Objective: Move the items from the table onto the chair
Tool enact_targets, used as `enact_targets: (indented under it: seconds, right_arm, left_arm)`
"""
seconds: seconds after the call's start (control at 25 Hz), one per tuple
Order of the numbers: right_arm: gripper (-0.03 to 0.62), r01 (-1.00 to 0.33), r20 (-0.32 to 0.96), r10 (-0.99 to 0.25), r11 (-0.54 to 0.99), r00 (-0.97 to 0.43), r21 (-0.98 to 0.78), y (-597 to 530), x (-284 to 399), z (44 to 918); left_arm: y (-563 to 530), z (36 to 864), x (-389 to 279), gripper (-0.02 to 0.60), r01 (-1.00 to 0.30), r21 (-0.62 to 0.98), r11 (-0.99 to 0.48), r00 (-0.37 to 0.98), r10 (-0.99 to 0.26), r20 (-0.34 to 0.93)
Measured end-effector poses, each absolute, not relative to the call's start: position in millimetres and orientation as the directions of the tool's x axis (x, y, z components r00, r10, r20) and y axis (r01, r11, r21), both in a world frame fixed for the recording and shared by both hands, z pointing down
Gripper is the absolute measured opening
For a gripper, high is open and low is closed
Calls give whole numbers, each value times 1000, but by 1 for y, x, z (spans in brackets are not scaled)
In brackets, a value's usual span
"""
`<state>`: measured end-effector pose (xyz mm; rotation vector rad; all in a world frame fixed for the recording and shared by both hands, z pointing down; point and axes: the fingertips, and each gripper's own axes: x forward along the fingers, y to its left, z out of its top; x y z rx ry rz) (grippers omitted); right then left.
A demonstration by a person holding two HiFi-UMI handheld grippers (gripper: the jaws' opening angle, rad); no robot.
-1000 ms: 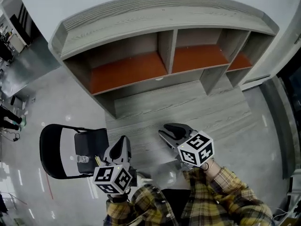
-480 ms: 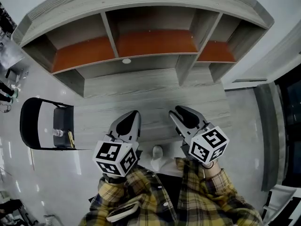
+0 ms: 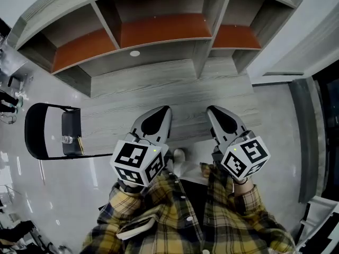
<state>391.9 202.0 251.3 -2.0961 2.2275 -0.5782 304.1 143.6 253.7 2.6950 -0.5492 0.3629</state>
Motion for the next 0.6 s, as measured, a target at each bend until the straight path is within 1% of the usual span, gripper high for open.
enact_targets:
  seconds: [0.12, 0.32, 0.6]
  right_arm:
    - [17, -957, 234, -968, 15, -86, -289, 203, 391, 248]
    - [17, -954, 241, -959, 75, -149, -291, 197, 371, 244]
    - [17, -950, 253, -944, 141, -214, -278, 192, 344, 246]
  left_arm:
    - [139, 248, 306, 3, -420, 301, -856, 892, -328, 313]
    - [129, 239, 295, 3, -438, 249, -864, 880, -355, 317]
    - [119, 232, 278, 3, -426, 213, -879, 883, -354, 307]
